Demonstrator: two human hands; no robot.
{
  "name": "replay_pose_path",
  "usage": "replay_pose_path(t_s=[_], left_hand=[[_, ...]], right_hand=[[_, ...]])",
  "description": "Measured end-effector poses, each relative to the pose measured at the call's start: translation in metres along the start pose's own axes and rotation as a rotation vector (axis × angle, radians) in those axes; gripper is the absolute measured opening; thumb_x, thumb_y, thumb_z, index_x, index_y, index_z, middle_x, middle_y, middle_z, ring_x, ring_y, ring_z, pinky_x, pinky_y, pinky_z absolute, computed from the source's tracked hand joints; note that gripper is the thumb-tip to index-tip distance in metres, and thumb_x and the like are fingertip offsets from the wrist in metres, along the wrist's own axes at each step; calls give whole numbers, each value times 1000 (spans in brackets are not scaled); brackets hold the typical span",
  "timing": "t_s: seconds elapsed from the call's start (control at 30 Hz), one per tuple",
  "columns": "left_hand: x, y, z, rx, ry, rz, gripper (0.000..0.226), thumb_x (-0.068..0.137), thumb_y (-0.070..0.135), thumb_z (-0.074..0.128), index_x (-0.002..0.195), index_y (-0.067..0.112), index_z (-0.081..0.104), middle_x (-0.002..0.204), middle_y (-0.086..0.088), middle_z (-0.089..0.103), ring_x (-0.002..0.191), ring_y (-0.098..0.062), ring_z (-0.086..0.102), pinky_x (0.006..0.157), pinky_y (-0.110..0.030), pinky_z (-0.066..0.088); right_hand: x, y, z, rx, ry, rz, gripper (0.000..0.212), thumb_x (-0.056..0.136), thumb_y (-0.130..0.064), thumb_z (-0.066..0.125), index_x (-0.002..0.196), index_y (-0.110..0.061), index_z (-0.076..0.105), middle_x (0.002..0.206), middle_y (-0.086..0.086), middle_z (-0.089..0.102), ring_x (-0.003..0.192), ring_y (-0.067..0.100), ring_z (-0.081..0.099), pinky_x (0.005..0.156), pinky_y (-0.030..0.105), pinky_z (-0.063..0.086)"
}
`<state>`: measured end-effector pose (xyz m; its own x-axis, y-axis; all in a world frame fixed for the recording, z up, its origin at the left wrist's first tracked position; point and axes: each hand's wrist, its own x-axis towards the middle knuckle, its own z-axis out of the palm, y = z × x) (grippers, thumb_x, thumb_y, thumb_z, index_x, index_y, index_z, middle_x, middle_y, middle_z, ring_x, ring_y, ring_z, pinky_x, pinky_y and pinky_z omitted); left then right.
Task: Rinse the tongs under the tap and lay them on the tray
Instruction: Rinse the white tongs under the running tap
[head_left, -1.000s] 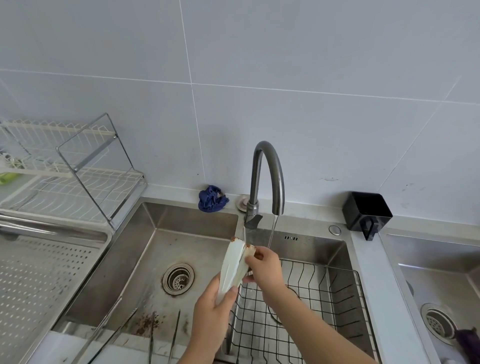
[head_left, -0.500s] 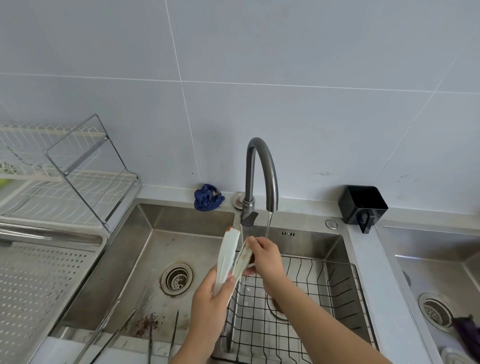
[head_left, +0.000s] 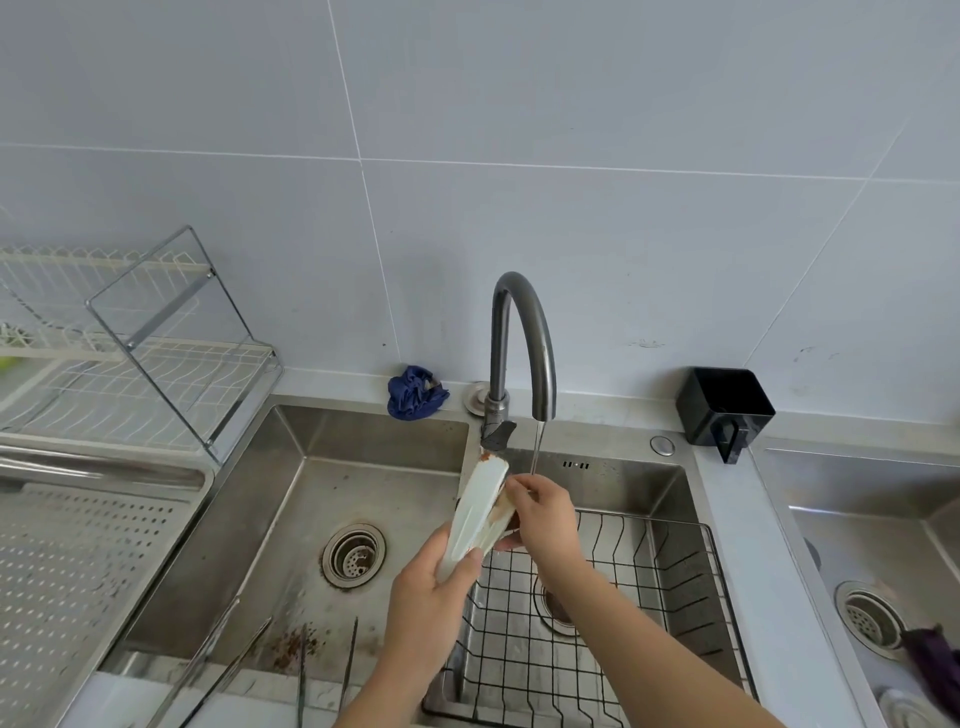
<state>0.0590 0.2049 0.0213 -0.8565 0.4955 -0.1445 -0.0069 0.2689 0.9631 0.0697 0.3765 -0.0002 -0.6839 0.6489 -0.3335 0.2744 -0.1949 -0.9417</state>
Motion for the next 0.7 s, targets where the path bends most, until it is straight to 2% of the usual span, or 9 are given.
replay_pose_path(t_s=[0.13,0.2,0.27,0.33,0.4,0.53,0.6,0.7], left_hand=[[3,-3,-1,6,20,0,24,98,31,62,117,46,67,89,-5,71,74,-25,61,68,-29,49],[3,-4,-2,-9,36,1,22,98,33,62,117,44,67,89,1,72,81,-24,65,71,-35,53],[3,-2,-3,-19,31,0,20,99,34,62,115,43,68,89,3,72,80,-21,65,73,-42,55],[3,1,-2,-9,26,12,18,99,33,62,114,41,69,91,9,73,82,-12,67,75,-36,55],[4,2,-2,16,27,21,20,99,30,61,114,40,69,92,12,74,84,-10,66,73,-26,53],[6,1,-6,37,26,13,21,98,30,62,115,40,69,86,11,72,78,-15,63,67,-27,51],[8,4,-6,32,12,21,20,98,31,62,114,42,69,87,13,72,77,-10,64,67,-23,51],[10,10,1,44,5,30,22,98,30,62,111,45,69,91,17,72,82,-5,65,64,-16,50]], right_hand=[[-4,1,5,33,-99,68,26,84,5,61,104,-11,66,98,23,72,76,32,76,55,36,61],[-3,0,5,49,-77,52,21,87,0,62,104,-11,68,94,24,72,72,32,76,53,35,60],[1,-1,1,35,-18,22,12,98,-14,59,98,-10,71,86,24,71,65,32,74,50,36,59],[3,0,-1,32,11,18,25,103,-23,54,93,-9,72,77,21,67,60,30,71,49,37,59],[2,1,0,52,1,38,26,105,-21,52,95,-6,72,76,16,63,59,25,69,51,36,59],[1,0,-3,142,-101,98,22,101,-7,50,101,-2,71,88,21,73,69,29,73,56,35,59],[2,-3,-7,199,-55,106,21,102,-12,53,101,-4,72,88,20,76,70,30,75,54,35,59],[3,1,-4,136,99,56,27,104,-23,57,89,-7,72,70,10,67,60,29,72,49,34,58]])
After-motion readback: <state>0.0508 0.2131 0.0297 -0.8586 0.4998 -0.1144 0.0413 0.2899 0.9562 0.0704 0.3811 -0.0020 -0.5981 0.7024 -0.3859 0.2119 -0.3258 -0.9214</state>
